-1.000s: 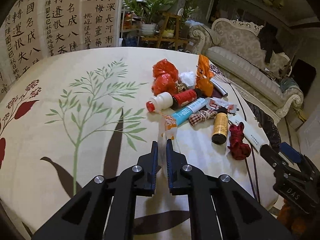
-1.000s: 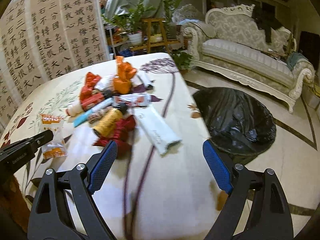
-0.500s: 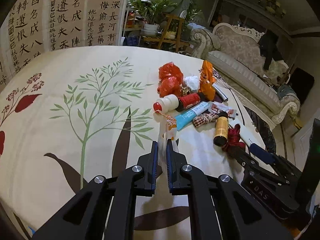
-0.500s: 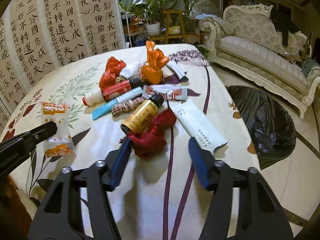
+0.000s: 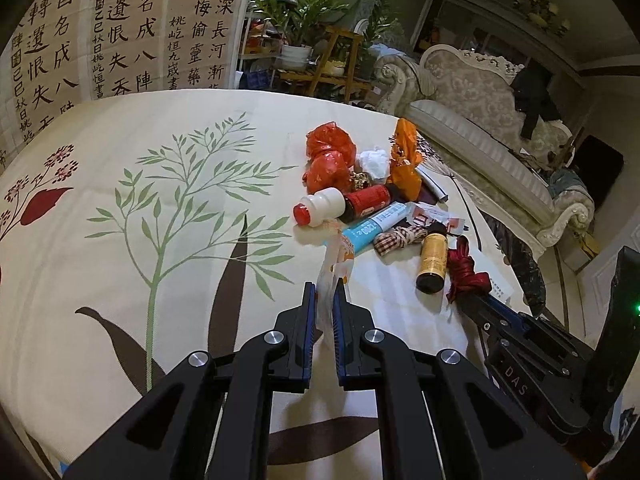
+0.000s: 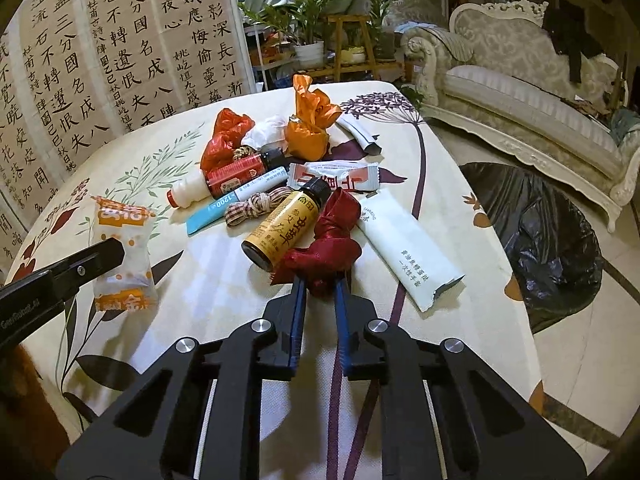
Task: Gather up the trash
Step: 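Grasp the red ribbon with the right tool, then carry the wrapper and ribbon over the black bin while both tools open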
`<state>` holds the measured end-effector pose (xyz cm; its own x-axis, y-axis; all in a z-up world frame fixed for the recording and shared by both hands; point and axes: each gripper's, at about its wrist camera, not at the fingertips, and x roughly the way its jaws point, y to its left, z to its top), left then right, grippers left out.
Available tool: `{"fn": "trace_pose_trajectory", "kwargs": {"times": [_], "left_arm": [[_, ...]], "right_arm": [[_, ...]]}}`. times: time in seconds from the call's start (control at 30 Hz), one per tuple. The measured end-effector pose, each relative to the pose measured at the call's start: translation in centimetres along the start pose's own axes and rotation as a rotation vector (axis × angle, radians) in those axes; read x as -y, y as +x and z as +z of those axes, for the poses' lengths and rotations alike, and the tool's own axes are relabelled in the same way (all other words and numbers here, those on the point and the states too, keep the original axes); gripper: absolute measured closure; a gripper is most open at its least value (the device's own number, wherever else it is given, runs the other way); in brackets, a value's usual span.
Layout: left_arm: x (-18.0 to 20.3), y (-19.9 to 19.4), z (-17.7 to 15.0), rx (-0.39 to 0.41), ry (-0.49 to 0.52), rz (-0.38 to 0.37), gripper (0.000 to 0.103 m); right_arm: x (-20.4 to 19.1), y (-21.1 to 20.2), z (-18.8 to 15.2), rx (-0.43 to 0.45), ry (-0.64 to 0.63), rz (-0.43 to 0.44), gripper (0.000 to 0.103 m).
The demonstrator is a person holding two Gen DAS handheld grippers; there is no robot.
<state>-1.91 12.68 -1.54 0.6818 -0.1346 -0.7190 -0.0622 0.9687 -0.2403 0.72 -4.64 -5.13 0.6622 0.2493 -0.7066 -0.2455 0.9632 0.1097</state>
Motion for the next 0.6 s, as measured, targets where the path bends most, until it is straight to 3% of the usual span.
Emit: {"fn": "trace_pose_trajectory", "kwargs": {"times": [0.27, 0.6], "left_arm": [[0.8, 0.1, 0.2, -0.002, 0.017, -0.017, 0.094], [4.1, 0.5, 1.0, -0.01, 0.071, -0.093, 0.094]], "right_arm": [[0.6, -1.1, 0.3, 0.035, 0.003, -0.011, 0.092], [3.8, -3.7, 1.3, 0.108, 0.044, -0.065, 0.092]]}}
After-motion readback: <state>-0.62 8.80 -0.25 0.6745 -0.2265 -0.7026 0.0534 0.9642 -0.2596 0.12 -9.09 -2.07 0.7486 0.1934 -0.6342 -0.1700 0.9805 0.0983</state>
